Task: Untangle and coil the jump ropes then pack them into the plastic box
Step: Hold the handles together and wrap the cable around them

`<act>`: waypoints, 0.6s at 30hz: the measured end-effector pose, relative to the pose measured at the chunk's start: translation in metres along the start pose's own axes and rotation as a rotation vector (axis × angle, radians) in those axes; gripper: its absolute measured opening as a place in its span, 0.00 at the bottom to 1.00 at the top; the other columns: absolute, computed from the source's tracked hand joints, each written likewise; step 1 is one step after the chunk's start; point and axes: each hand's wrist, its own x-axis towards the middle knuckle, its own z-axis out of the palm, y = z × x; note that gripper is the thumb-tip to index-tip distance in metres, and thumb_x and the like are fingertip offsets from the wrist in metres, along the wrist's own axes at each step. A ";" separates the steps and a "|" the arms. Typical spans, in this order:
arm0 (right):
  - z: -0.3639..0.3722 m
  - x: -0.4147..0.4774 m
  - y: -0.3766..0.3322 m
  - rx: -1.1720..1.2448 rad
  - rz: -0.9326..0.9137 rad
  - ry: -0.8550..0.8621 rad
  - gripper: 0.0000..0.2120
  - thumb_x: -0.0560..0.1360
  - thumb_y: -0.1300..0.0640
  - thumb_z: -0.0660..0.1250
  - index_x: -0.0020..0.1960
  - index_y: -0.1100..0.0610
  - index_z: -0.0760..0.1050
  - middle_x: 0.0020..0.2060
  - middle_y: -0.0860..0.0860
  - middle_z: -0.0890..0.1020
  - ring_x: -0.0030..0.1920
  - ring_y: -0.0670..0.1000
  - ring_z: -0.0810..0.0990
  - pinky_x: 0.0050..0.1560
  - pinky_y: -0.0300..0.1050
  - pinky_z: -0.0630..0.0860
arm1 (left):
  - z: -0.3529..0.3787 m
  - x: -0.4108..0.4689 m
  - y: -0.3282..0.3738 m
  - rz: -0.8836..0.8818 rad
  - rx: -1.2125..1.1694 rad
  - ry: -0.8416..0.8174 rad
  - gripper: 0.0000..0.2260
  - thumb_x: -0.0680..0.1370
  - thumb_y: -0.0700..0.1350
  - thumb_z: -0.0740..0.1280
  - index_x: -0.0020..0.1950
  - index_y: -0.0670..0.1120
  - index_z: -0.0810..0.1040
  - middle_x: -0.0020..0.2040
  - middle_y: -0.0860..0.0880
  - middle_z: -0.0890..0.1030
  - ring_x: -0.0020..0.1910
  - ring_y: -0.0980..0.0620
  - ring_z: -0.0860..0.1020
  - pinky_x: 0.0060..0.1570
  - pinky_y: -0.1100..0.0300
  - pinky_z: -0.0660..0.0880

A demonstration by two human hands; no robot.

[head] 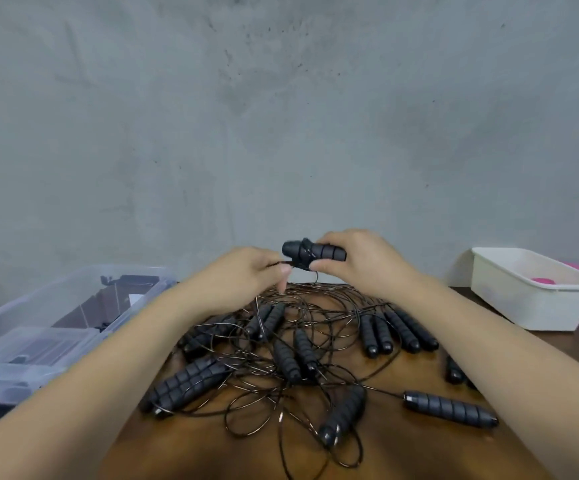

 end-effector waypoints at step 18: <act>-0.034 -0.041 -0.027 1.150 -0.013 -0.773 0.21 0.80 0.53 0.74 0.63 0.68 0.76 0.42 0.59 0.81 0.30 0.51 0.76 0.26 0.43 0.63 | 0.004 0.014 -0.012 0.205 -0.187 0.055 0.09 0.83 0.37 0.69 0.47 0.49 0.83 0.45 0.53 0.84 0.46 0.59 0.80 0.49 0.62 0.75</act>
